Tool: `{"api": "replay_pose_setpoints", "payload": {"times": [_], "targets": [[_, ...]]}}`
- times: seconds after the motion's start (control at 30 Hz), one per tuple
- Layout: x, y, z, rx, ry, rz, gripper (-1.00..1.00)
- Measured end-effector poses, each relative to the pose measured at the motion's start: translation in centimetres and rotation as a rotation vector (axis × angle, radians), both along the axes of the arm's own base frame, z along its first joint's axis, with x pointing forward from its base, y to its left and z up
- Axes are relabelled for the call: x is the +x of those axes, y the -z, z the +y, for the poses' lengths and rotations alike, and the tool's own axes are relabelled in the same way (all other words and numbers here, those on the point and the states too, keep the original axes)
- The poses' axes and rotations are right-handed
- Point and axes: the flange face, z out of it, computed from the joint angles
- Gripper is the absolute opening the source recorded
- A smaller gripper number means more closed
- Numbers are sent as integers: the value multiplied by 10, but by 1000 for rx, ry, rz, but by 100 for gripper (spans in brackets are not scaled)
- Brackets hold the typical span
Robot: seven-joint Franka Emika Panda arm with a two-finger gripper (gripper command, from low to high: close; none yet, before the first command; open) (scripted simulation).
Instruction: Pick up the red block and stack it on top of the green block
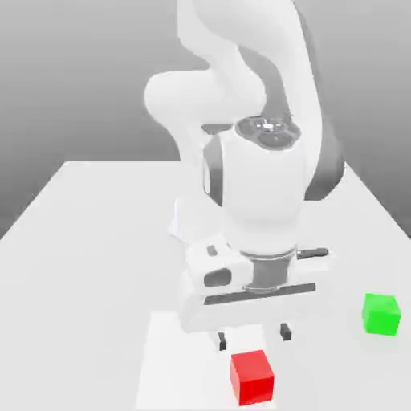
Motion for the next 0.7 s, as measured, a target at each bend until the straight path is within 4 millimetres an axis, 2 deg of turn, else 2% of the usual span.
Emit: {"api": "replay_pose_setpoints", "payload": {"times": [0.07, 0.1, 0.3, 0.33, 0.5, 0.6, 0.7], "targets": [[-1, 26, 0, 0, -1, 3, 0], [-2, 34, 0, -1, -1, 3, -100], [-2, 39, 0, -1, -1, 3, -100], [-2, 34, 0, -1, -1, 3, -100], [-2, -20, 3, 0, -1, 3, -100], [-18, -34, 54, 7, -6, 5, -100], [-42, -43, 111, 11, -11, 6, -100]]}}
